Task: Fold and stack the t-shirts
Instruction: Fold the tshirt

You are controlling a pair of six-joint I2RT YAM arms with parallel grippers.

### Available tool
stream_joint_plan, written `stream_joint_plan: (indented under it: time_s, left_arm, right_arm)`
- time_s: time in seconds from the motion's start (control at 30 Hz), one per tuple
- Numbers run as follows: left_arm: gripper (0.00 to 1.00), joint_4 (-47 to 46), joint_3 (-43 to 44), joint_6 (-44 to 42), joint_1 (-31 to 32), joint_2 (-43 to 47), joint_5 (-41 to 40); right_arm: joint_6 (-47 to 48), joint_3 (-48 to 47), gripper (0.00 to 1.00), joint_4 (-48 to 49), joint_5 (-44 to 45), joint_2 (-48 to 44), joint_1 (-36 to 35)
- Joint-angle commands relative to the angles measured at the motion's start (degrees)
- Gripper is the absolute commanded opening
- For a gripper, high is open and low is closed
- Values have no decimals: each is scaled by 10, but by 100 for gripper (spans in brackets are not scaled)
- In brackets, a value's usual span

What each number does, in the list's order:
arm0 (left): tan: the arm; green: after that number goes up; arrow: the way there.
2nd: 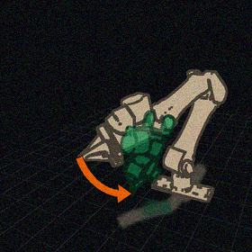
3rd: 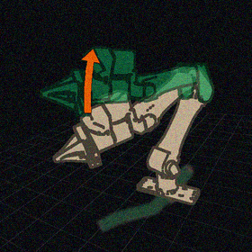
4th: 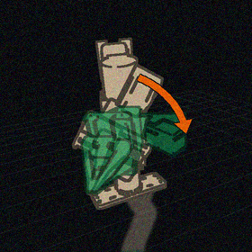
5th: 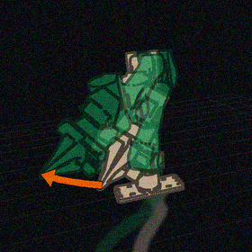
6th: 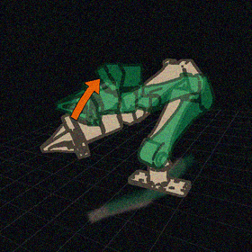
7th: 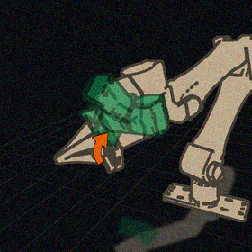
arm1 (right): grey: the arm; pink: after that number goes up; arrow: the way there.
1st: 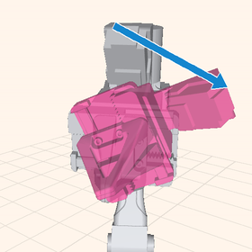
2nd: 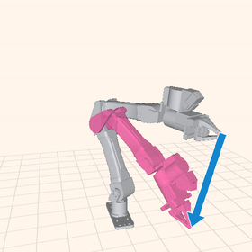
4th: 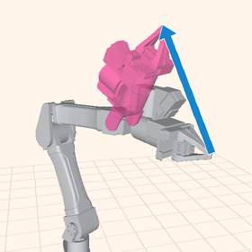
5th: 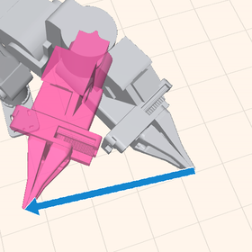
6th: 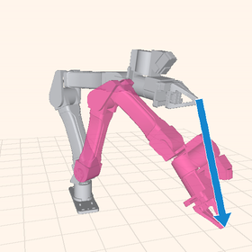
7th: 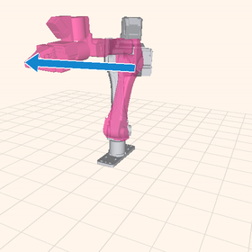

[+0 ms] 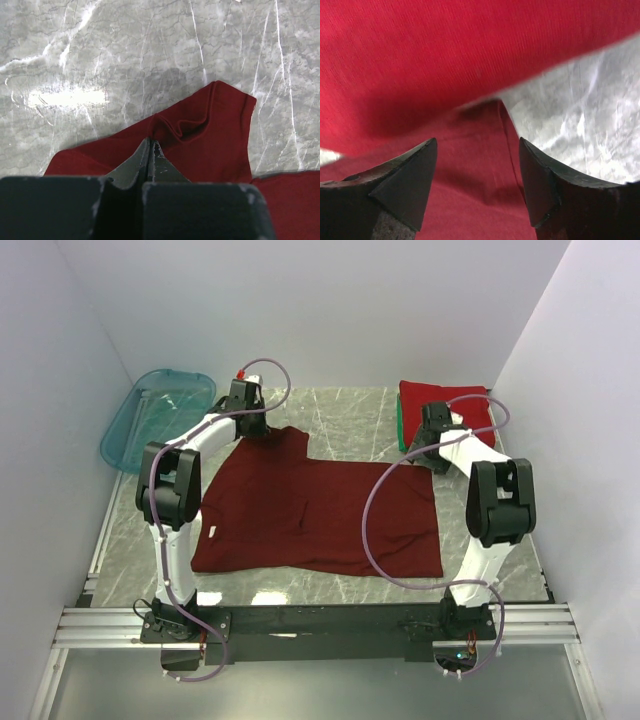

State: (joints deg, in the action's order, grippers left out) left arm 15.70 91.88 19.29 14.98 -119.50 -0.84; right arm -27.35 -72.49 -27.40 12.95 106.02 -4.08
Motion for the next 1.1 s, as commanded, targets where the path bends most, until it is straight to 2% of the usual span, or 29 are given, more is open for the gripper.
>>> stream_joint_plan:
  time_s: [0.0,0.23,0.57,0.67,0.77,0.83,0.93,1.07]
  left_arm:
    - [0,-23,-4,6,2,29,12]
    - [0,-39,-24,5,2,44,10]
    - [0,-46,-42,8,3,61,9]
    - [0,-45,-42,7,2,61,10]
    - [0,-45,-42,7,2,65,10]
    - [0,-46,-44,6,2,70,13]
    - [0,-48,-53,4,2,81,20]
    - [0,-49,-77,8,2,96,35]
  right_arm:
    - [10,-42,72,9,33,21,1]
    - [-1,-53,70,-15,59,61,1]
    - [8,-76,61,-31,46,81,0]
    - [11,-78,51,-31,46,81,1]
    - [13,-78,34,-30,43,82,-1]
    - [15,-77,33,-30,41,81,0]
    - [20,-72,25,-18,27,75,0]
    - [31,-46,4,15,17,46,0]
